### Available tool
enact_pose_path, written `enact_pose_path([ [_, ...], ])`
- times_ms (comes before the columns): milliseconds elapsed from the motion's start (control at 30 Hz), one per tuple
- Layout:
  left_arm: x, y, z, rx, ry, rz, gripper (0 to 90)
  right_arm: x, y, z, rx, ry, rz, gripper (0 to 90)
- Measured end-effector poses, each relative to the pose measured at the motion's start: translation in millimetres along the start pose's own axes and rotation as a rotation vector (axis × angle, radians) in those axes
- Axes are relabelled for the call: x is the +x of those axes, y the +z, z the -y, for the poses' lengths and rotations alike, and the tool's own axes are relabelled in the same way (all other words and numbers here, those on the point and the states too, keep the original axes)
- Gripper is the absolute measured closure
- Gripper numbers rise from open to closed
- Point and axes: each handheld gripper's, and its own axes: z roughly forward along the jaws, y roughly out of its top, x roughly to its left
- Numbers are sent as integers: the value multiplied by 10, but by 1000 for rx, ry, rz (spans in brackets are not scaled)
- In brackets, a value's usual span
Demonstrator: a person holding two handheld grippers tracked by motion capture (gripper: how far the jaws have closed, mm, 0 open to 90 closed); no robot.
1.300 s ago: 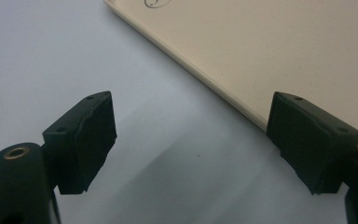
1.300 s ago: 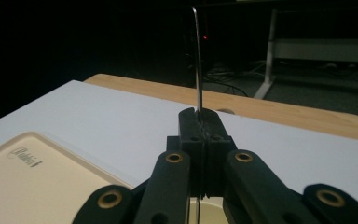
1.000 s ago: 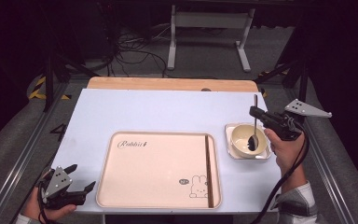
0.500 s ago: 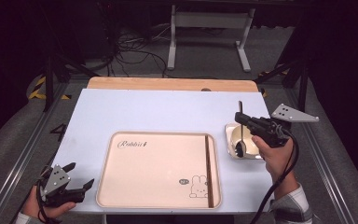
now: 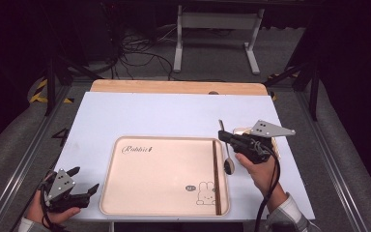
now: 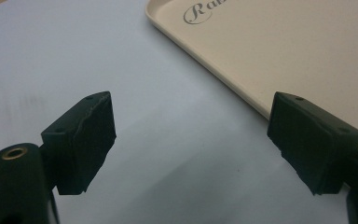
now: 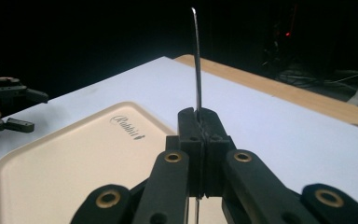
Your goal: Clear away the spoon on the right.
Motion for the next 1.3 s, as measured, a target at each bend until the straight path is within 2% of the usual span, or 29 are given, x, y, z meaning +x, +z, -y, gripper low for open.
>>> enact_pose_path([
  [300,15,-12,12,-6,-4,2,159,343,479,189,113,-22,-116,899],
  [467,11,-12,12,-5,0,5,159,418,646,325,158,43,-194,898],
  [500,8,-15,10,-7,3,8,159,418,646,325,158,43,-194,898],
  [533,7,-15,9,-6,5,7,159,444,684,359,169,52,-215,898],
  [667,-7,-8,1,-6,11,11,159,532,803,437,214,32,-236,894],
  [767,-8,-9,3,-5,13,12,159,542,879,490,247,27,-235,881],
  [900,-7,-7,4,-3,11,14,159,487,937,528,290,47,-215,860],
  [967,-9,0,2,1,12,16,159,468,962,544,316,41,-205,836],
  [1133,-12,2,2,2,13,19,157,383,997,590,364,48,-153,813],
  [1200,-10,5,4,1,12,22,155,363,1001,592,388,29,-122,812],
  [1300,-15,15,5,9,19,31,154,344,1010,598,404,14,-100,802],
])
